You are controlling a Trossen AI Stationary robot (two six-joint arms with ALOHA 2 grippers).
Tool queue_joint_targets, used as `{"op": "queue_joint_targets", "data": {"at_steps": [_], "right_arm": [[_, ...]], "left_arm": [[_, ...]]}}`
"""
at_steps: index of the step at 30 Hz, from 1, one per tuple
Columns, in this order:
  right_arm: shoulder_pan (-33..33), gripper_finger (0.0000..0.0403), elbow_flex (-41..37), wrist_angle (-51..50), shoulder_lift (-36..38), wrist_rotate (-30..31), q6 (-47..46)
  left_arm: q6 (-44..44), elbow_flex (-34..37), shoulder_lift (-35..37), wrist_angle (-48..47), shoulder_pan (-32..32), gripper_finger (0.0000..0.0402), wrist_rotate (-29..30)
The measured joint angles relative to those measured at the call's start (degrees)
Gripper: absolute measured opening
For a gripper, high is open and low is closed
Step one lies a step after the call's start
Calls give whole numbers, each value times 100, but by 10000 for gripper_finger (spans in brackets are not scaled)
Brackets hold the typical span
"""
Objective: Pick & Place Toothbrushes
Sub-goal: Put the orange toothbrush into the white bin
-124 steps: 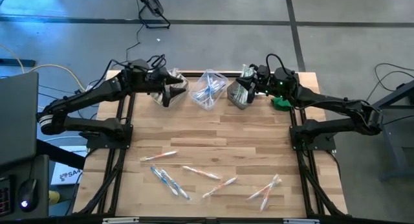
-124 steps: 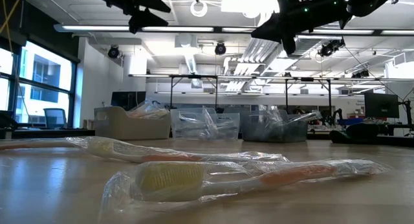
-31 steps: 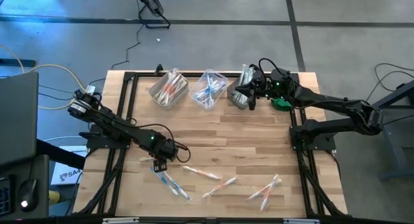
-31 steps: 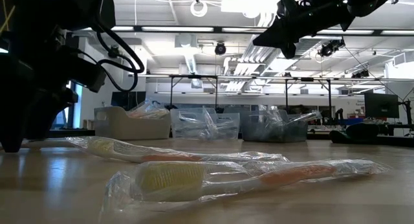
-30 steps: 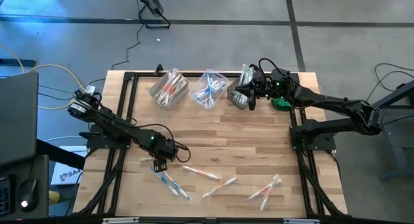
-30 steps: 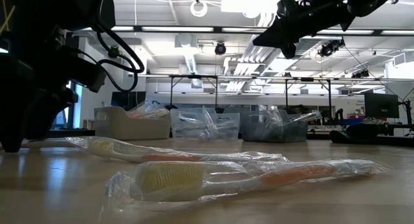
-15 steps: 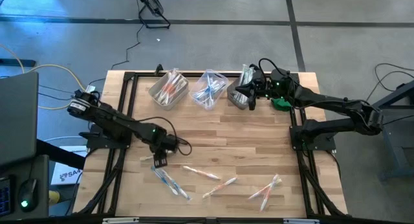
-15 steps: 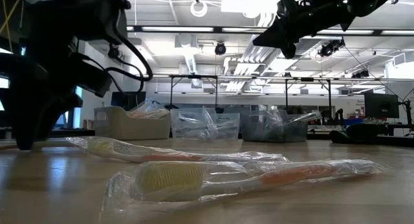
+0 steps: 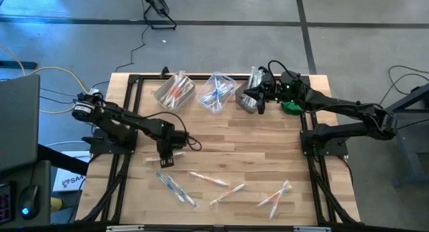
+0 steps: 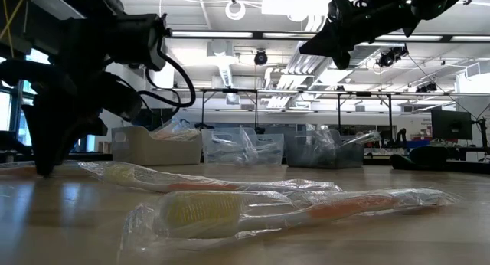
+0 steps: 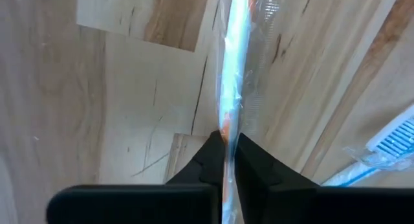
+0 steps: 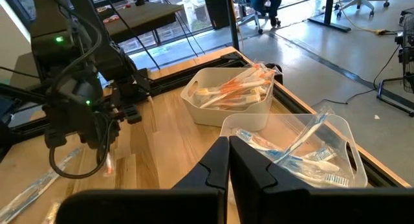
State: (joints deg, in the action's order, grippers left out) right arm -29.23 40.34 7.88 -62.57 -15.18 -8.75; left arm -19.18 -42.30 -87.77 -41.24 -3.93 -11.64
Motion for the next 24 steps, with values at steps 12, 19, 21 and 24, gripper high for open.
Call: {"op": "queue_joint_targets", "data": {"at_steps": [12, 19, 21, 24], "right_arm": [[-2, 5, 0, 0, 0, -22, 0], [-2, 5, 0, -1, 1, -182, 2], [0, 5, 0, -44, 2, -197, 2], [-4, 5, 0, -66, 2, -250, 4]], "left_arm": [[543, -321, 200, -489, 735, 10, -139], [1017, -1140, 331, -1505, 1286, 10, -294], [1021, -1479, 330, -1745, 1427, 10, -371], [1085, -2117, 330, -2614, 1612, 10, -409]]}}
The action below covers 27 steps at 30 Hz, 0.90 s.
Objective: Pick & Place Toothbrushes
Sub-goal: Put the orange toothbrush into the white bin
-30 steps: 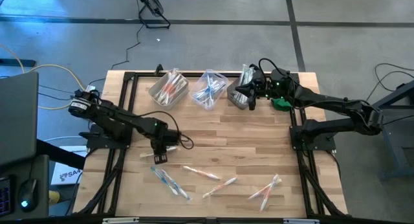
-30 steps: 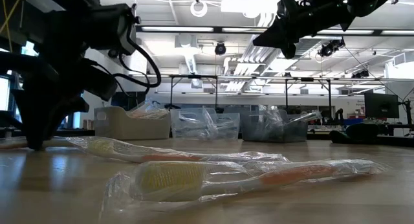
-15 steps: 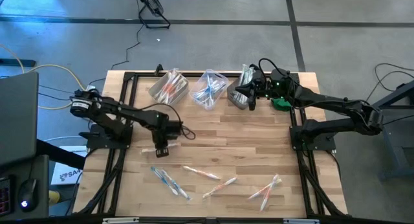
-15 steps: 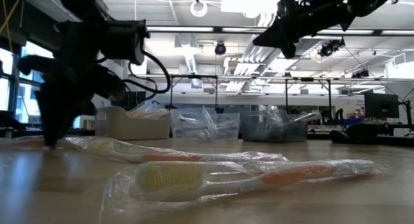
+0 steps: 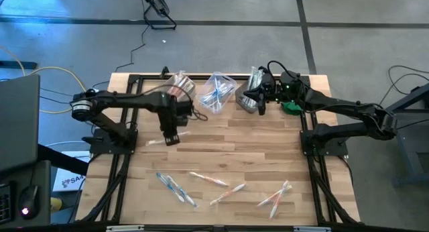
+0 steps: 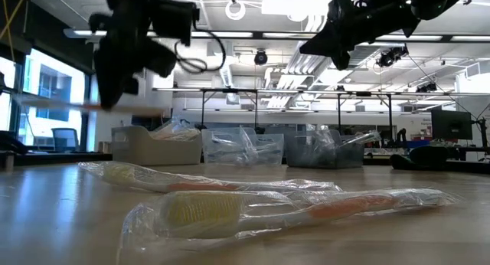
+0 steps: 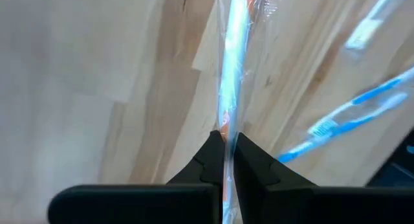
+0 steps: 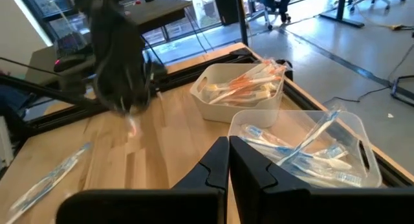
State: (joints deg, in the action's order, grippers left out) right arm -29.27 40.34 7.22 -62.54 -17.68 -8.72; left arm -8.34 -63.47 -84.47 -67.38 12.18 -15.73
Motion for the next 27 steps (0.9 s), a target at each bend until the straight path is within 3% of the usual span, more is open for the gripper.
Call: {"op": "queue_joint_targets", "data": {"at_steps": [8, 16, 21, 27], "right_arm": [[2, 5, 0, -17, 0, -267, 1], [2, 5, 0, -17, 0, -362, 1], [2, 5, 0, -18, 0, -359, -30], [2, 5, 0, -64, 0, -357, -43]], "left_arm": [[212, -2108, 5, -1480, 576, 10, 527], [212, -3883, 7, -1452, 1371, 10, 1330], [401, -4226, 12, -1176, 1872, 10, 1775], [508, -3803, 64, -583, 2386, 10, 2249]]}}
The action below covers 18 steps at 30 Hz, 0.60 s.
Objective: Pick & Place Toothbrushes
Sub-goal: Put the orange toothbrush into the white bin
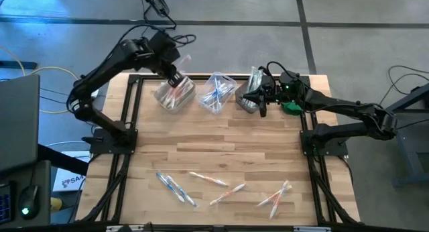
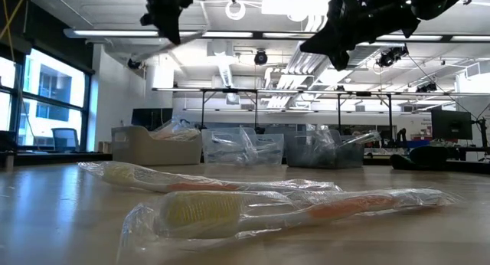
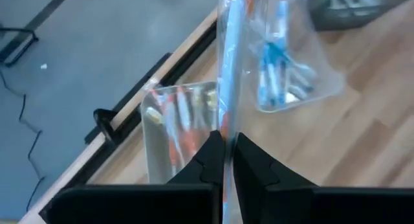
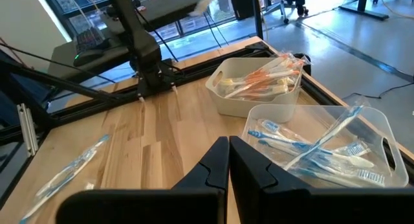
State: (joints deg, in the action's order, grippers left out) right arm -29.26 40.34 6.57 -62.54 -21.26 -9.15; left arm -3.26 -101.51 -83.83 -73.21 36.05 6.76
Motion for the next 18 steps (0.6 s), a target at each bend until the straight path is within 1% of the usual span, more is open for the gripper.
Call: {"op": "queue_joint_targets", "data": {"at_steps": [4, 8, 16, 18], "right_arm": [[0, 5, 0, -36, 0, 4, -2], [0, 5, 0, -40, 0, 7, -2], [0, 5, 0, -40, 0, 11, -2], [0, 5, 0, -40, 0, 26, -4]], "left_arm": [[8, 562, -1, 398, 321, 10, 0], [-145, 1277, -1, 819, 607, 10, -2], [-346, 2658, -1, 2460, 794, 10, 29], [-346, 2902, -1, 2748, 794, 10, 176]]}}
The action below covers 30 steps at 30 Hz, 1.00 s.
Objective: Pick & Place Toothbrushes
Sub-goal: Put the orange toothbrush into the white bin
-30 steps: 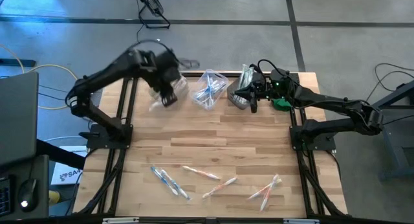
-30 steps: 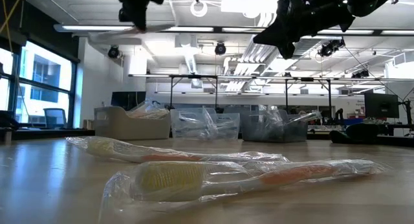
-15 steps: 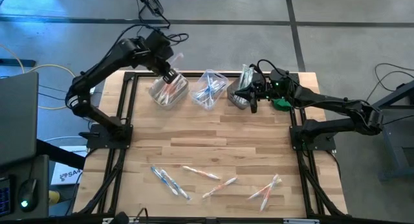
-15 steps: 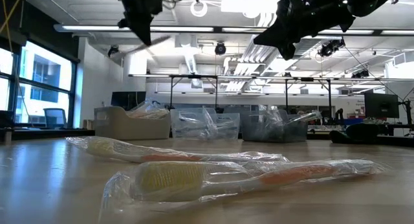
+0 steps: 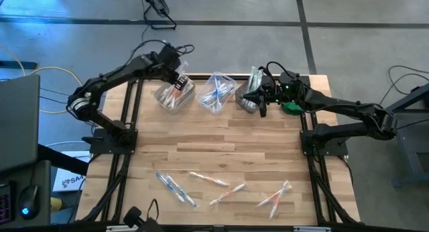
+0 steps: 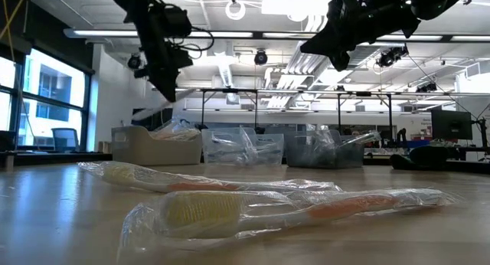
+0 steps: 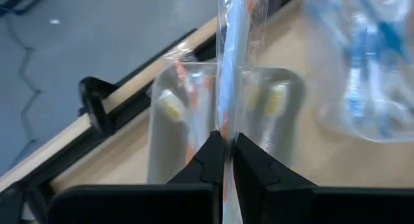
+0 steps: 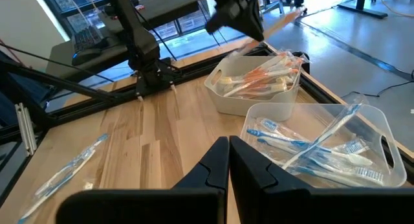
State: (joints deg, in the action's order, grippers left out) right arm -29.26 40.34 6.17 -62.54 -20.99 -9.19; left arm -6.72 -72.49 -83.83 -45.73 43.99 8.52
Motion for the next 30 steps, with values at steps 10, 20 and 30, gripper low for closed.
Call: {"op": "queue_joint_targets", "data": {"at_steps": [10, 20, 30], "right_arm": [[0, 5, 0, 0, 0, 2, -2], [0, 5, 0, 0, 0, 2, -2], [0, 5, 0, 0, 0, 2, -26]], "left_arm": [[24, 638, 0, 622, 0, 10, 719], [-435, 1202, 0, 887, -9, 10, 1038], [-557, 1235, 0, 959, -7, 20, 1073]]}}
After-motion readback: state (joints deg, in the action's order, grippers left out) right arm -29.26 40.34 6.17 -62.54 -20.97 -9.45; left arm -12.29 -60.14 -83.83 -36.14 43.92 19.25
